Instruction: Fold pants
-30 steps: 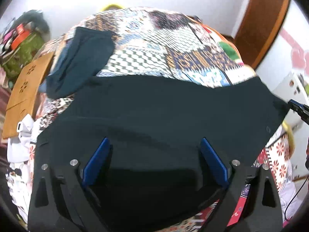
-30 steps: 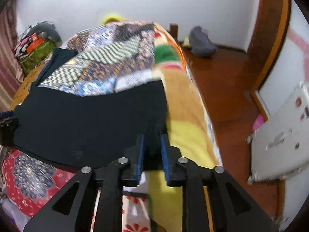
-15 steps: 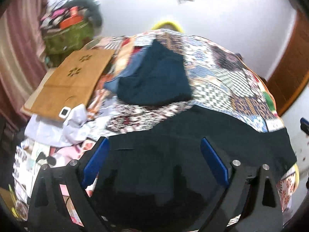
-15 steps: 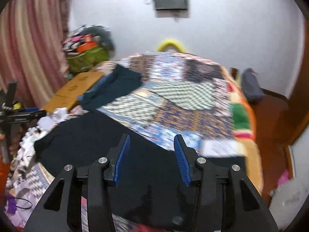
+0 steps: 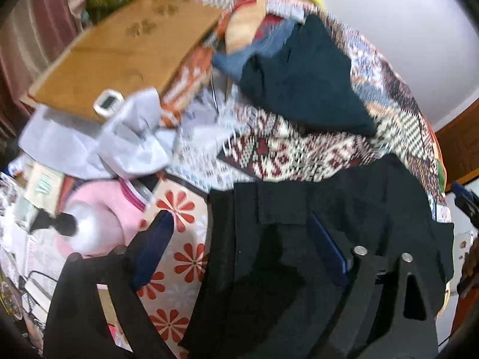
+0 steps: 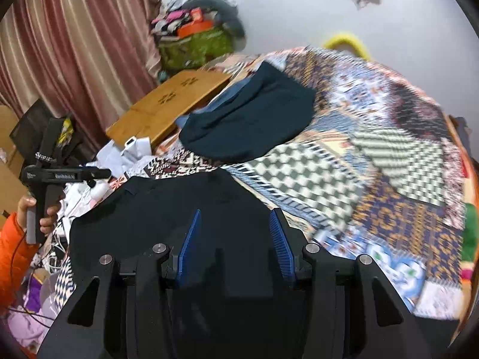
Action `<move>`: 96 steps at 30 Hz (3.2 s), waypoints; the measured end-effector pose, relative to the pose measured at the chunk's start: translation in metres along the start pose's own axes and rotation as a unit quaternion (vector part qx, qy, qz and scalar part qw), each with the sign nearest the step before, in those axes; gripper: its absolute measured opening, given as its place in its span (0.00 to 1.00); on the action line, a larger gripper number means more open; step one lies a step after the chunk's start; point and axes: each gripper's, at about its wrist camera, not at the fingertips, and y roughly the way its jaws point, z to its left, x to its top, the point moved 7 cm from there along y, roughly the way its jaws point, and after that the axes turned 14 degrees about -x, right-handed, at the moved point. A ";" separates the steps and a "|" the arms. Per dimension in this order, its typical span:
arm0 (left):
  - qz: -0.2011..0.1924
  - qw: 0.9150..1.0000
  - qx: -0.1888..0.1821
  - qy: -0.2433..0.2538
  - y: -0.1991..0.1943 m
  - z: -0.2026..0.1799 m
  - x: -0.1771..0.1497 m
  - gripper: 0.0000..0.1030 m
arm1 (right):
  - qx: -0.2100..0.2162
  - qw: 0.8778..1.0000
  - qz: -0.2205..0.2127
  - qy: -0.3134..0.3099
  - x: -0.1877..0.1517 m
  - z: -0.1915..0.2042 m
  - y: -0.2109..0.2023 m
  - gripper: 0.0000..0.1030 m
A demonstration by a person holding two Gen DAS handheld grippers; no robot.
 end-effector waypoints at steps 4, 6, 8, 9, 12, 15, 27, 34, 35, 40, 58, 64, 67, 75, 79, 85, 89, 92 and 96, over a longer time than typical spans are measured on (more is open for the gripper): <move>0.048 0.999 -0.023 0.000 0.030 0.004 -0.013 0.78 | 0.016 0.999 0.034 -0.016 0.012 0.013 0.037 0.42; 0.061 0.998 -0.028 0.000 0.040 0.004 -0.018 0.77 | 0.024 0.998 0.052 -0.028 0.017 0.020 0.058 0.42; 0.066 0.997 -0.037 -0.006 0.047 0.004 -0.022 0.76 | 0.027 0.997 0.065 -0.036 0.021 0.026 0.074 0.42; 0.067 0.997 -0.041 -0.005 0.048 0.004 -0.024 0.75 | 0.030 0.996 0.072 -0.040 0.023 0.030 0.083 0.42; 0.058 0.997 -0.043 0.012 0.045 0.001 -0.026 0.65 | 0.037 0.994 0.087 -0.052 0.026 0.040 0.101 0.42; 0.047 0.999 0.004 0.025 0.042 0.006 -0.027 0.60 | 0.040 0.992 0.101 -0.068 0.023 0.049 0.114 0.17; 0.012 0.992 0.110 0.052 0.034 0.013 -0.030 0.65 | -0.054 0.990 0.045 -0.123 0.030 0.044 0.112 0.04; -0.010 0.997 0.079 0.003 -0.010 0.008 -0.044 0.64 | -0.065 0.992 0.014 -0.111 0.022 0.032 0.058 0.43; -0.012 0.997 0.080 0.008 -0.015 0.004 -0.047 0.64 | -0.064 0.992 0.008 -0.110 0.017 0.031 0.049 0.45; -0.021 0.998 0.060 0.009 -0.044 -0.018 -0.069 0.70 | -0.054 0.994 -0.001 -0.099 -0.014 0.017 0.001 0.46; -0.004 0.988 -0.090 -0.127 -0.059 -0.053 -0.127 0.73 | -0.094 0.995 0.004 -0.026 -0.123 -0.044 -0.062 0.51; -0.004 0.988 -0.083 -0.129 -0.045 -0.058 -0.115 0.73 | -0.091 0.996 0.018 -0.004 -0.154 -0.054 -0.062 0.51; -0.016 0.993 -0.056 -0.104 -0.044 -0.060 -0.110 0.67 | -0.081 0.996 0.019 0.022 -0.160 -0.059 -0.062 0.54; -0.062 0.996 0.059 0.005 -0.062 -0.065 -0.102 0.13 | -0.068 0.996 0.026 0.061 -0.170 -0.065 -0.057 0.59; -0.082 0.995 0.051 -0.001 -0.077 -0.057 -0.101 0.12 | -0.049 0.994 0.039 0.085 -0.173 -0.068 -0.054 0.59; -0.064 0.996 0.063 0.011 -0.062 -0.056 -0.116 0.12 | -0.058 0.993 0.056 0.081 -0.174 -0.068 -0.056 0.63; -0.044 0.996 0.072 0.034 -0.048 -0.054 -0.126 0.15 | -0.072 0.994 0.059 0.057 -0.159 -0.066 -0.066 0.63; -0.044 0.993 0.089 0.064 -0.050 -0.059 -0.126 0.17 | -0.064 0.996 0.028 0.047 -0.131 -0.056 -0.076 0.63; -0.038 0.993 0.088 0.074 -0.056 -0.060 -0.128 0.22 | -0.045 0.998 -0.003 0.043 -0.095 -0.034 -0.071 0.64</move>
